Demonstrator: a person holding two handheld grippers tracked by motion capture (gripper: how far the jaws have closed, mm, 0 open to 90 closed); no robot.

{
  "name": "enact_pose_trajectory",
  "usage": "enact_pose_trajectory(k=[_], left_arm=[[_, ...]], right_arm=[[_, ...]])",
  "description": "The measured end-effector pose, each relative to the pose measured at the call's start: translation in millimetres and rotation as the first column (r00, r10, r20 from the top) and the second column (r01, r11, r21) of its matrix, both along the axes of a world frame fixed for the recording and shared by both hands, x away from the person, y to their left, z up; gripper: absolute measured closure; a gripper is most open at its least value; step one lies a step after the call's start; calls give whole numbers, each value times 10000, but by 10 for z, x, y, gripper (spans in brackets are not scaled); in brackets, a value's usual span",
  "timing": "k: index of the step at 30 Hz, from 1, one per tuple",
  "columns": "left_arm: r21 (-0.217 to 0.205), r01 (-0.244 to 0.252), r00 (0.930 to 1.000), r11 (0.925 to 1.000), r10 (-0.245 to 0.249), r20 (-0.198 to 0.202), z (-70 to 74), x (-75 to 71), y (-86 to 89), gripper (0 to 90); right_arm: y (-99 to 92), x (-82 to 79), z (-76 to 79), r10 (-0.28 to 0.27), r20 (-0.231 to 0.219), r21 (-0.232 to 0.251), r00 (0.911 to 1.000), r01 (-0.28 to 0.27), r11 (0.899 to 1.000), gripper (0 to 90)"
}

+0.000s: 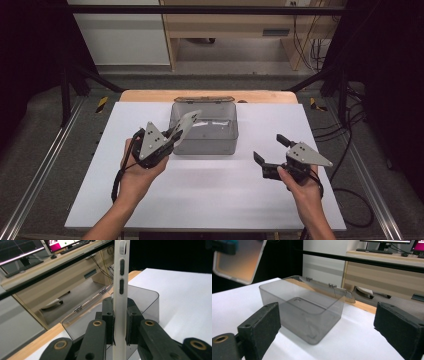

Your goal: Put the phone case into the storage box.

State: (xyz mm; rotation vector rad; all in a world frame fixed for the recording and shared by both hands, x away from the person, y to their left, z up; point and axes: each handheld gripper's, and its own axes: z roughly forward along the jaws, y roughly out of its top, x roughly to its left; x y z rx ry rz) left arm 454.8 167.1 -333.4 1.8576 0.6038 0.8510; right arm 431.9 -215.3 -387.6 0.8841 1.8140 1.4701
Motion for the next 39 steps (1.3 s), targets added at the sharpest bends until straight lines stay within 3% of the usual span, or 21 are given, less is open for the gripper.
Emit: enact_pose_trajectory(k=[10, 19, 24, 29, 35, 39], left_arm=[[-514, -462, 9975, 9976, 433, -555, 163, 188, -18, 810], [-1470, -1147, 9841, 9825, 922, -1516, 271, 463, -7, 810], [-1372, -1675, 9748, 9763, 1432, -1709, 324, 636, -9, 810], [-1292, -2160, 9650, 9678, 1914, -1791, 366, 793, -5, 810], [-1091, -2658, 9524, 9578, 2434, -1834, 411, 963, -6, 810], [-1273, -2863, 9472, 9497, 2604, -1872, 435, 1025, 0, 810]], right_arm=[[-200, -265, -188, -343, 2, 54, 9994, 343, 9994, 73], [-304, -390, -349, -648, 88, 280, 9979, 645, 9975, 73], [-306, -392, -410, -702, 149, 291, 9974, 697, 9971, 73], [-300, -396, -441, -649, 328, -145, 9974, 654, 9978, 70], [-307, -399, -454, -591, 449, 4, 9972, 591, 9983, 62], [-306, -386, -470, -548, 495, 129, 9973, 542, 9984, 63]])
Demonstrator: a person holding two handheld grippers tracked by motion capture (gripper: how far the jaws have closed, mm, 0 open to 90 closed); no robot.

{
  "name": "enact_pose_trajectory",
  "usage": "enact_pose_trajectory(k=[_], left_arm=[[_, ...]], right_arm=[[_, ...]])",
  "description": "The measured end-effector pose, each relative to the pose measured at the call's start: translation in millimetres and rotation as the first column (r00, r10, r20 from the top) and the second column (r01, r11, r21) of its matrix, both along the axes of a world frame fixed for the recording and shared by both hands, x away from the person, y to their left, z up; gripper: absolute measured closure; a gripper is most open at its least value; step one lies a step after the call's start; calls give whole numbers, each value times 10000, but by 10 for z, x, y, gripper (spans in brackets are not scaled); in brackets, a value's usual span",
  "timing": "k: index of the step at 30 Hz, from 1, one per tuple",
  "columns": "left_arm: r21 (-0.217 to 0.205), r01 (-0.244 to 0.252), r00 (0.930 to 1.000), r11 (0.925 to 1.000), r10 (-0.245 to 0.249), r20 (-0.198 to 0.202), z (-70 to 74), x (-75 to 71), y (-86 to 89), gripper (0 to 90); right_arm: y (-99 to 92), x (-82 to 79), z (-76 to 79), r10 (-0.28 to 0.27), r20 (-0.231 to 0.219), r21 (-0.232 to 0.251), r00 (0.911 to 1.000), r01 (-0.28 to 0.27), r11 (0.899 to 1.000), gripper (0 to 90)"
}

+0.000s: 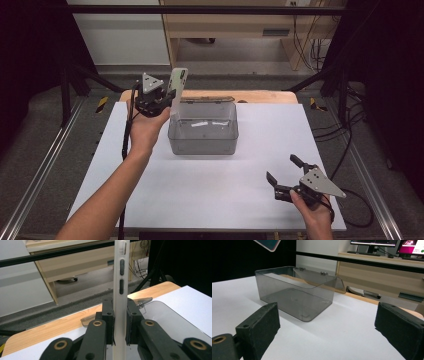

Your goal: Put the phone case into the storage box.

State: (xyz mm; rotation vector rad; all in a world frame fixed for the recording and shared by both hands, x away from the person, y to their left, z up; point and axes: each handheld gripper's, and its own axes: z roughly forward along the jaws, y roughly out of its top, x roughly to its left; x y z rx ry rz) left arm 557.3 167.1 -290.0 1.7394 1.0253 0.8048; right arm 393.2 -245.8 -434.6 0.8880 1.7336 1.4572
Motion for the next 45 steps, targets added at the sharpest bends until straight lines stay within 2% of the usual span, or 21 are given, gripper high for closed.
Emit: enact_pose_trajectory(k=[4, 14, 24, 32, 39, 45], left_arm=[[-267, -34, 10000, 9996, 32, -64, -1, 18, 2, 810], [-213, -6, 9996, 9998, 0, -281, -4, 38, -36, 810], [-334, -45, 9988, 9994, 28, -488, -18, 31, -63, 810], [-360, -8, 9969, 9994, -20, -792, -96, 36, -106, 810], [-342, -288, 9909, 9990, 241, -1327, -212, 53, -81, 810], [-212, -650, 9809, 9977, 599, -1852, -345, 85, -77, 810]], right_arm=[[13, 12, -20, 24, -23, 109, 10000, -24, 9999, 63], [35, 70, -78, 292, -39, 398, 9996, -290, 9988, 58], [69, 91, -125, 227, 135, 381, 9997, -232, 9990, 15], [123, 78, -143, 249, -5, 169, 9997, -249, 9995, 19], [131, 69, -143, 259, -73, 110, 9996, -259, 9996, 21], [137, 68, -149, 278, -208, 119, 9994, -275, 9996, 22]])
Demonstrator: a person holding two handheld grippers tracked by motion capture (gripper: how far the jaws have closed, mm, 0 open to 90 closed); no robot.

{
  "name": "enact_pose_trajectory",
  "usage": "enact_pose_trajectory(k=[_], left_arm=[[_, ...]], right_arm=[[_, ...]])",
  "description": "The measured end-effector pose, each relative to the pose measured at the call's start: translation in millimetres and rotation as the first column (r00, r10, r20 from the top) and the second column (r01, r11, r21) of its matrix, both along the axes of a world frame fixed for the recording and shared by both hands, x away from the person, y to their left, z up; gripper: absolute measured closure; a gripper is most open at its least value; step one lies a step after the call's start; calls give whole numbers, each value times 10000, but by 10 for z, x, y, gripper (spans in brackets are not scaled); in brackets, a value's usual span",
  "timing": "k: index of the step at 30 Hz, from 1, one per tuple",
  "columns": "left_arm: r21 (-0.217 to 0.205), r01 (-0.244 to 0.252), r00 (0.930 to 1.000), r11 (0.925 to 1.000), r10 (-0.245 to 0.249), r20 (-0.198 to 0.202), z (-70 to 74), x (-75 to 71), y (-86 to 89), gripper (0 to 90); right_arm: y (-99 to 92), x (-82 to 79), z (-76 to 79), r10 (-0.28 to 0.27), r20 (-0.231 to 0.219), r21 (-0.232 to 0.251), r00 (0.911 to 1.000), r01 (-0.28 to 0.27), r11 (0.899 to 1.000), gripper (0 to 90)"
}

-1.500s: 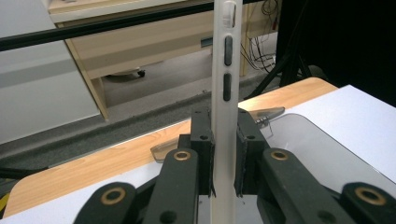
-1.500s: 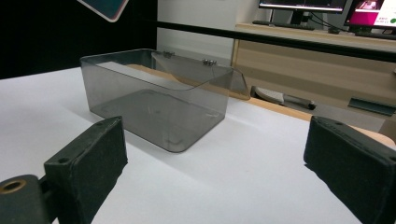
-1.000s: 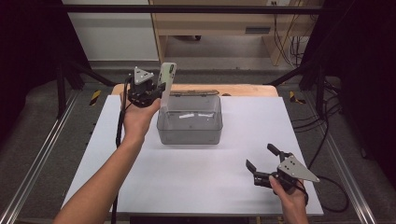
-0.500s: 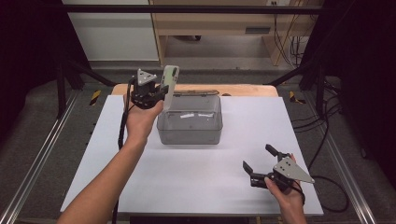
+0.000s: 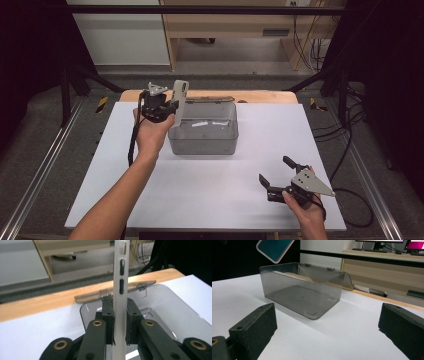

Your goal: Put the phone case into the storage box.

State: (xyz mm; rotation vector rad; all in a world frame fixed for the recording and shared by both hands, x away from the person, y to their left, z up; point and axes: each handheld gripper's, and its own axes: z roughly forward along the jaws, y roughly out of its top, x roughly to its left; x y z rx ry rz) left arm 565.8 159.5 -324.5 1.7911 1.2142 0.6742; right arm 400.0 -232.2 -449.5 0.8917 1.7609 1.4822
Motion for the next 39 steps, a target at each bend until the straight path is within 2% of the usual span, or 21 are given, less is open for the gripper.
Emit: enact_pose_trajectory(k=[8, 17, 39], left_arm=[[-89, -500, 9970, 9987, 494, -599, -160, 59, -26, 810], [111, -710, 9953, 9974, 716, -659, -218, 88, -30, 810], [224, -1034, 9914, 9944, 1049, -783, -277, 122, 34, 810]], right_arm=[[-8, -3, 0, -8, -44, 12, 10000, 8, 10000, 24], [-12, -1, -1, 13, -73, 10, 10000, -13, 10000, 25], [-12, 2, -6, 3, -116, -11, 9999, -3, 10000, 25]])
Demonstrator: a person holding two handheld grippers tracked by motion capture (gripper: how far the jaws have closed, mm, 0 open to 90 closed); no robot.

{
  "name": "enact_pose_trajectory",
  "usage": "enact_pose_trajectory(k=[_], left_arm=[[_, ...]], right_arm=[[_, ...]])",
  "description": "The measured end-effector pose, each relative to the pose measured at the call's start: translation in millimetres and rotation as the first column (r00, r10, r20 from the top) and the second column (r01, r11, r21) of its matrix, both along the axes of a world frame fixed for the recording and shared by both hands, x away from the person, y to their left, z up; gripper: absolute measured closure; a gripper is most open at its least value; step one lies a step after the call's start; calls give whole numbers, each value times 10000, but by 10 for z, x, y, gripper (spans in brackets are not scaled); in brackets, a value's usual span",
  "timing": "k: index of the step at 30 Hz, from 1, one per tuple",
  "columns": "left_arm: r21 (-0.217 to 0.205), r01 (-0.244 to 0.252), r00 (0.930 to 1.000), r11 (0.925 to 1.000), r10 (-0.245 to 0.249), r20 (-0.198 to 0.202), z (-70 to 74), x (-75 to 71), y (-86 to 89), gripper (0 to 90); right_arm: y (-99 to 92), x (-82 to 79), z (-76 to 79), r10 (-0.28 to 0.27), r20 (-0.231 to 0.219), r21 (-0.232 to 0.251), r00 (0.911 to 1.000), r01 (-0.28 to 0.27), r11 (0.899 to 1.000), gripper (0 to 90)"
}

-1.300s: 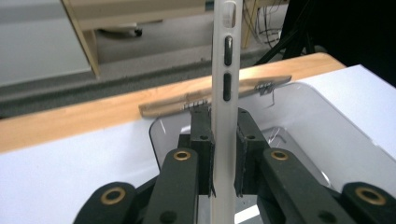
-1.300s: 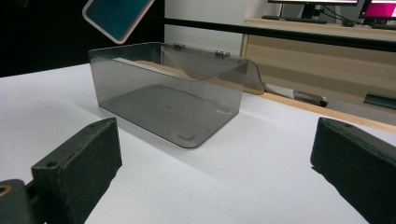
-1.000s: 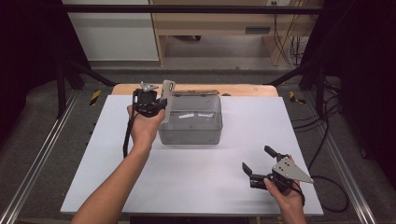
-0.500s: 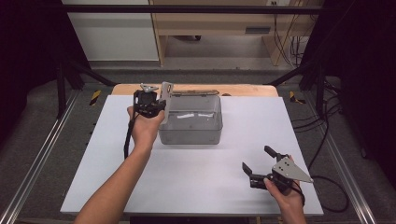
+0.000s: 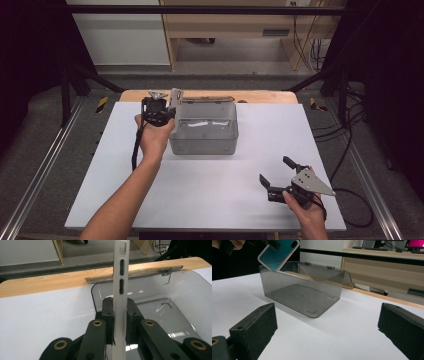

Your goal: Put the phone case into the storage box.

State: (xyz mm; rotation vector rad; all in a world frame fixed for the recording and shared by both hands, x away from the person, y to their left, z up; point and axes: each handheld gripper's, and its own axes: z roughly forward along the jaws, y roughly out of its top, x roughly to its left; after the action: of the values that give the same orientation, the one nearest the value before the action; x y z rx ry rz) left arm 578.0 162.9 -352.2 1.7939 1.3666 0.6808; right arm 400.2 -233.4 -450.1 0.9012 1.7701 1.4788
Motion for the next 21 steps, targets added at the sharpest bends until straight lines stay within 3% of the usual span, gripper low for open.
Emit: enact_pose_trajectory(k=[21], left_arm=[[-1, 119, 9996, 9999, -119, -241, -78, 18, -10, 810]], right_arm=[[4, 8, -13, 48, -62, -77, 10000, -49, 10000, 27]])
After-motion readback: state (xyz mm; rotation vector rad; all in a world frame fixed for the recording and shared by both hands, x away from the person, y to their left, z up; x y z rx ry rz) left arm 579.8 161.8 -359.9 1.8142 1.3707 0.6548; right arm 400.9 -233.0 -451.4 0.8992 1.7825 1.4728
